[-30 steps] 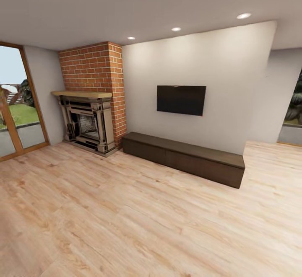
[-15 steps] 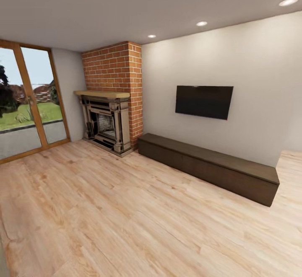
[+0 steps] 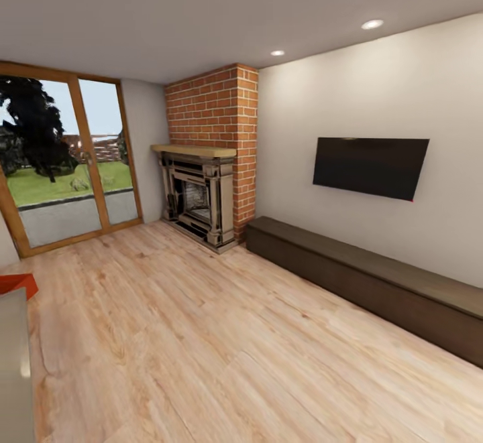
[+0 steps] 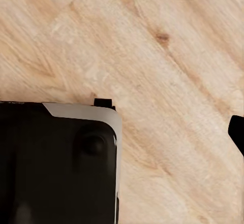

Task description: Move the two storage containers from the living room to the garage. In the garage, place one container on the floor and stack the other container on top of it (either order is fine).

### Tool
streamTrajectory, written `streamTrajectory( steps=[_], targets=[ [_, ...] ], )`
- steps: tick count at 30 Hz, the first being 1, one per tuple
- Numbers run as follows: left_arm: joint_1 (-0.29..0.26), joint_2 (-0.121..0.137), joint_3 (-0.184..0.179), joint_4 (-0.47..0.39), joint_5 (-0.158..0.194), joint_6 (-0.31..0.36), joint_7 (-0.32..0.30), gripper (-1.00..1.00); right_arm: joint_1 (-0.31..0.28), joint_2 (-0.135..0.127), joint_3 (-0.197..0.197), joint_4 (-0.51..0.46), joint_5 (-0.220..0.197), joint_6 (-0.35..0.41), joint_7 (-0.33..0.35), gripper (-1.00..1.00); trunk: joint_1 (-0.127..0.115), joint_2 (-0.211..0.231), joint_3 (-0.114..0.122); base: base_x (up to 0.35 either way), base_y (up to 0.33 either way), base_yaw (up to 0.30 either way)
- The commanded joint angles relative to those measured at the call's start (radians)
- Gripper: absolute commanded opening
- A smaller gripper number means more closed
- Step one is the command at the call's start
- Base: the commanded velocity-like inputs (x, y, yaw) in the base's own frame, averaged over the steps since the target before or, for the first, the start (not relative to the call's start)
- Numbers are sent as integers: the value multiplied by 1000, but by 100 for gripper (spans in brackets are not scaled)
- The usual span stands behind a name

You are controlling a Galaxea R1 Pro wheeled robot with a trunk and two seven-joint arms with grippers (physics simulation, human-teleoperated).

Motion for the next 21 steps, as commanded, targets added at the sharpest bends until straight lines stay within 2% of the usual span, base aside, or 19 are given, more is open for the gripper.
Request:
streamTrajectory(
  steps=[1,13,21],
  targets=[
    [0,0,-3,1,7,-3,1,100,-1,0,8,3,-3,-5,-3,100,1,-1,0,323,0,267],
    [0,0,-3,1,7,-3,1,100,-1,-1,8,3,-3,-5,-4,100,1,-1,0,323,0,268],
    [0,-1,-3,1,7,-4,1,100,-1,-1,8,3,-3,-5,-3,100,1,-1,0,323,0,53]
  ],
)
